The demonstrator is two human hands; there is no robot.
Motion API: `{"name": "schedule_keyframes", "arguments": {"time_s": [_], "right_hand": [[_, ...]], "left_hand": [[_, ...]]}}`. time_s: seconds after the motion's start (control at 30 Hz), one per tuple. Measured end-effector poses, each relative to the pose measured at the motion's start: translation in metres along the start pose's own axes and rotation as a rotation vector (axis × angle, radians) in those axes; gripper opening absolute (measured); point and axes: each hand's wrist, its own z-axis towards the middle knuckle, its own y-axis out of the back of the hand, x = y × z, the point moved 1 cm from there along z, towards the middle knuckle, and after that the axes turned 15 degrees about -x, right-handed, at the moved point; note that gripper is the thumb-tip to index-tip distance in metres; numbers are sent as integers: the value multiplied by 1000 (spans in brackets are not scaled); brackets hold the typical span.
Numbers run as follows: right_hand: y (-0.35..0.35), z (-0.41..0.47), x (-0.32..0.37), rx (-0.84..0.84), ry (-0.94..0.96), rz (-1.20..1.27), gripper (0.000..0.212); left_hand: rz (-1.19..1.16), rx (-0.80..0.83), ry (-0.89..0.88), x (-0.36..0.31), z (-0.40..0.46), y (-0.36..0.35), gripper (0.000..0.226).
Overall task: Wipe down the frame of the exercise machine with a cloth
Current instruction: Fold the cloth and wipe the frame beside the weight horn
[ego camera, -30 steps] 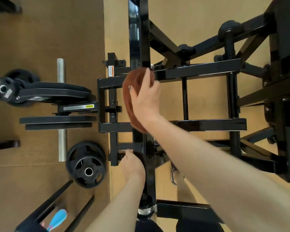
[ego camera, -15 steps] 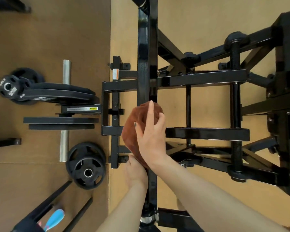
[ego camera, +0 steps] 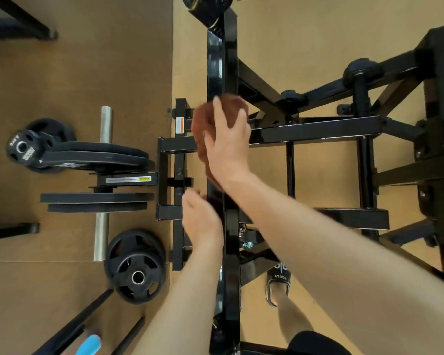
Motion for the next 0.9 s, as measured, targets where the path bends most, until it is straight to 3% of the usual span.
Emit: {"name": "schedule_keyframes", "arguments": {"time_s": [0.13, 0.23, 0.4, 0.5, 0.67, 0.9], "right_hand": [[9, -20, -12, 126, 7, 26, 65], [3, 21, -4, 83, 32, -54, 63], [-2, 38, 0, 47, 88, -141, 61], [-3, 63, 4, 66, 98, -169, 61], [-10, 122, 26, -60, 235, -443, 62], [-17, 160, 34, -114, 132, -257, 46]], "left_hand": [[1, -13, 119, -27, 21, -41, 54], [86, -86, 192, -24, 27, -51, 72], [94, -143, 295, -25, 28, -52, 54], [102, -141, 262, -22, 26, -52, 58], [104, -151, 273, -17, 28, -56, 54], [156, -142, 271, -14, 32, -58, 51]]}}
